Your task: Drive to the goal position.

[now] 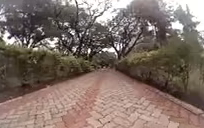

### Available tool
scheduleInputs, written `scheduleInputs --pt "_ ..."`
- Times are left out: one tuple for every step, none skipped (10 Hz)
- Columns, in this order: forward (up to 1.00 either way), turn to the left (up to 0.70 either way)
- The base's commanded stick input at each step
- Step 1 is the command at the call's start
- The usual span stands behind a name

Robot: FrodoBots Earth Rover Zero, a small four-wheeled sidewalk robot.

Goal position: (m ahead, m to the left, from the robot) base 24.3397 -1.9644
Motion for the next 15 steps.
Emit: scheduleInputs --pt "0.70 0.00" --pt "0.70 0.00" --pt "0.70 0.00" --pt "0.70 0.00" --pt "0.70 0.00" --pt "0.70 0.00" --pt "0.70 0.00" --pt "0.70 0.00" --pt "0.70 0.00" --pt "0.70 0.00" --pt "0.70 0.00" --pt "0.70 0.00" --pt "0.70 0.00" --pt "0.70 0.00" --pt "0.70 0.00"
